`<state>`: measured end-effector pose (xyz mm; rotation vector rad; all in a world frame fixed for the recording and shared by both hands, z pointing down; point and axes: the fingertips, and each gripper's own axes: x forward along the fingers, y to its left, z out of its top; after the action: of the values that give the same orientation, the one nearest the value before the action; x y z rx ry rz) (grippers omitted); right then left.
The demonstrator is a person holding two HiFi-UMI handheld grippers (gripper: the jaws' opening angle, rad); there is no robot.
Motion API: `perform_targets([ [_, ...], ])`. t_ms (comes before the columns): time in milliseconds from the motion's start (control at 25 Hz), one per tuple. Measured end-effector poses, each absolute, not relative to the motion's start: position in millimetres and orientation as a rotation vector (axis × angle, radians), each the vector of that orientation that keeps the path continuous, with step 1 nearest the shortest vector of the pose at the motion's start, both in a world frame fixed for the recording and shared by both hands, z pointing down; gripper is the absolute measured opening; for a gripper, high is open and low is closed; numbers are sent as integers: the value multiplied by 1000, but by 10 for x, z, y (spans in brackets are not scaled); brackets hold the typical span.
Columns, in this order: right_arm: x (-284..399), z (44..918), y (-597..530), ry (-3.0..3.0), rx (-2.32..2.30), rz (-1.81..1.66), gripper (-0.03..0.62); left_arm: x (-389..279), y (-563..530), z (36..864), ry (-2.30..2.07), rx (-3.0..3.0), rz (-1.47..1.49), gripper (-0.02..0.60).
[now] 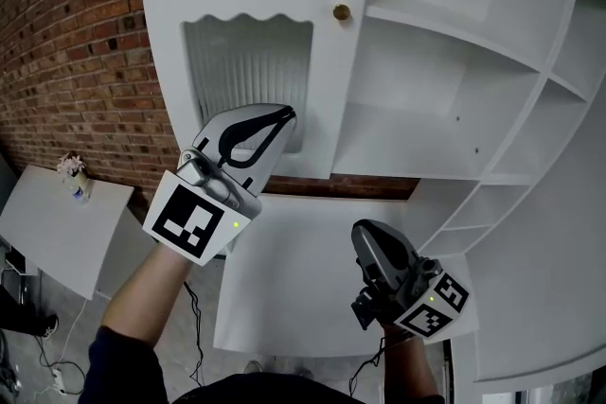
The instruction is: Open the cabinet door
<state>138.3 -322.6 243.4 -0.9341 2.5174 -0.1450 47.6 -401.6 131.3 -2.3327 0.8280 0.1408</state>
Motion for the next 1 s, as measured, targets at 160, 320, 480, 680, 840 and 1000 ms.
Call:
perform_targets([
  [160,1448,2326,-3243,2514,-930,-115,26,594,-4069,1128,814,-2267,108,9],
  [320,1481,2228,-3248,2509,-915,-90,26,680,-4111,959,811,-2197,67,35],
  [480,1498,2209,-3230,2504,-897,-85,26,750,-4171,811,827,-2125,29,64],
  [680,1562,2221,-3235,2491,-885,-93,26,810,-4284,601,856,-2041,-17,77],
  [840,1613,2266,-3236,2489,-890,-106,26,872,-4357,487,868,-1983,-55,98],
  [1000,1691,2284,-3249,2480,-899,-117,26,961,-4462,424,883,-1925,-94,121],
])
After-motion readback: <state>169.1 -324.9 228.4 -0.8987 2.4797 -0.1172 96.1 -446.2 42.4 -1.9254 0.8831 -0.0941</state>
